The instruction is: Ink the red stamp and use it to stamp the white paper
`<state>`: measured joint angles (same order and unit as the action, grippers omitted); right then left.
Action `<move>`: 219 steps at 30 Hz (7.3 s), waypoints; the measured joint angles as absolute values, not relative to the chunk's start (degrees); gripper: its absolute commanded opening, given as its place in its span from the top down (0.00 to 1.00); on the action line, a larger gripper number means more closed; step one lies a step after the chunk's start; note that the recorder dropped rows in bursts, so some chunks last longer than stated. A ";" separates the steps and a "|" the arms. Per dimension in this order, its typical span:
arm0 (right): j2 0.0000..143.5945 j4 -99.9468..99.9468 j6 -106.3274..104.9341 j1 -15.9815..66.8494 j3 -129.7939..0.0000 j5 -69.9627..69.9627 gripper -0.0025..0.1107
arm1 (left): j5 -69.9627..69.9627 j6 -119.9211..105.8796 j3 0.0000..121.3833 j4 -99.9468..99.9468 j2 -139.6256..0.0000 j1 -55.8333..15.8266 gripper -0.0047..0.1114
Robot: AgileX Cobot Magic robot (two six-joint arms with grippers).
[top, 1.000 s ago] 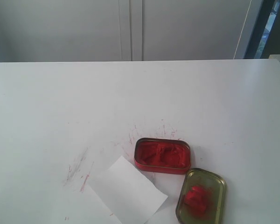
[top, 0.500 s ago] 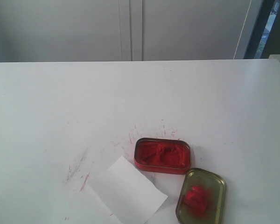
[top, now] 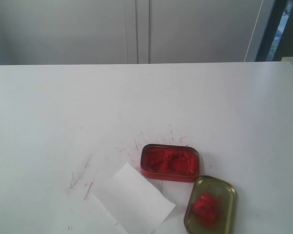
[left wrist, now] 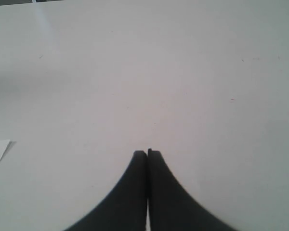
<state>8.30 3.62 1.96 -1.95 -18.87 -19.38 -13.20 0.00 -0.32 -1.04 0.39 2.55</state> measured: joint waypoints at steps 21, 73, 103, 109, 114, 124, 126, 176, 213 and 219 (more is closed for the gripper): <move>19.66 3.14 1.96 -1.95 -23.60 -25.85 0.98 | -13.20 0.00 -0.32 -1.04 0.39 2.55 0.96; 62.75 25.08 -23.11 8.24 -39.51 -53.72 0.98 | -13.20 0.00 -0.32 -1.04 0.39 2.55 0.96; 77.60 15.90 -24.90 25.60 -48.23 -55.14 0.98 | -13.20 0.00 -0.32 -1.04 0.39 2.55 0.96; 79.31 11.94 -24.42 28.97 -48.40 -55.03 0.98 | -13.20 0.00 -0.32 -1.04 0.39 2.55 0.96; 81.18 7.39 -22.16 32.40 -49.89 -55.03 0.98 | -13.20 0.00 -0.32 -1.04 0.39 2.55 0.96; 86.82 2.03 -21.20 35.87 -51.27 -54.11 0.95 | -13.20 0.00 -0.32 -1.04 0.39 2.55 0.96; 87.63 1.49 -21.07 35.95 -51.27 -53.12 0.90 | -13.20 0.00 -0.32 -1.04 0.39 2.55 0.96; 95.48 1.36 -20.74 35.95 -51.39 -46.22 0.73 | -13.20 0.00 -0.32 -1.04 0.39 2.55 0.96; 95.62 1.36 -20.62 35.95 -48.73 -43.35 0.98 | -13.20 0.00 -0.32 -1.04 0.39 2.55 0.96; 95.62 0.91 -20.62 35.95 -48.73 -44.06 0.98 | -13.20 0.00 -0.32 -1.04 0.39 2.55 0.96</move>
<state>95.62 0.91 -20.62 35.95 -48.73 -44.06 -13.20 0.00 -0.32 -1.04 0.39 2.55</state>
